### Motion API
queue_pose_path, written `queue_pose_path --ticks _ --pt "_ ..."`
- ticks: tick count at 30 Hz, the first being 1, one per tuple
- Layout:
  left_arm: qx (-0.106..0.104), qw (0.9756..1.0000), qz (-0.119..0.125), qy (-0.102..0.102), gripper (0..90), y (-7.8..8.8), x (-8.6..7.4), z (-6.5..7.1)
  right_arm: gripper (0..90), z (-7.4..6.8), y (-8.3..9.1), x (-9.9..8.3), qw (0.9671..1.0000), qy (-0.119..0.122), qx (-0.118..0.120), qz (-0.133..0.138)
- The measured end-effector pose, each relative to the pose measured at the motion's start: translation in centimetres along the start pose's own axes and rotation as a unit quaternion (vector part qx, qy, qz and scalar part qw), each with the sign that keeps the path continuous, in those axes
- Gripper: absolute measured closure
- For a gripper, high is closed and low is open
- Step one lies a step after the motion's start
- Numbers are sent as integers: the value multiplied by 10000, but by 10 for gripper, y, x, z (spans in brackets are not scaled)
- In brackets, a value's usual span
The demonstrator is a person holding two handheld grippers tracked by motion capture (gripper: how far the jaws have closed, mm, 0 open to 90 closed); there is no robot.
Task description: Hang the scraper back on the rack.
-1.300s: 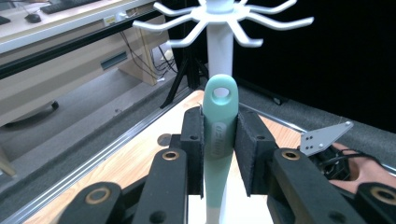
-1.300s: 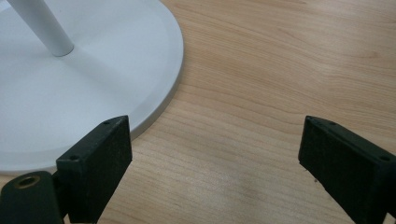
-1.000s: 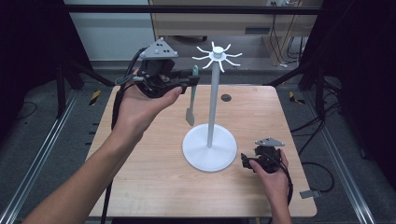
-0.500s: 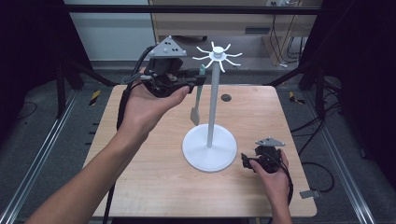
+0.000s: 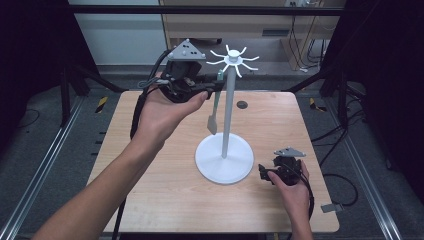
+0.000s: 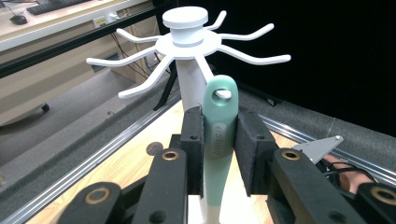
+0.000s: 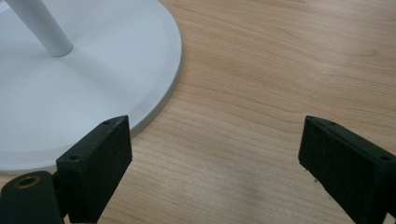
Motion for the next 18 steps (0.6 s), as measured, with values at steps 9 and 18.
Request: queue_pose_path --ticks 9,18 --pt "106 9999 -18 -17 738 -5 1 1 100 0 0 0 10000 12 12 -18" --pt "165 9998 116 65 737 -9 -1 2 100 -1 0 -1 10000 -16 23 -16"
Point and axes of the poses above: each handheld gripper's, and its own axes: y roughly backward along the jaws, x roughly out of its top, z roughly to its right, the point moved 2 cm from there along -y, roughly forward along the jaws, and after that the axes turned 14 degrees about -y, right-handed, at the moved point
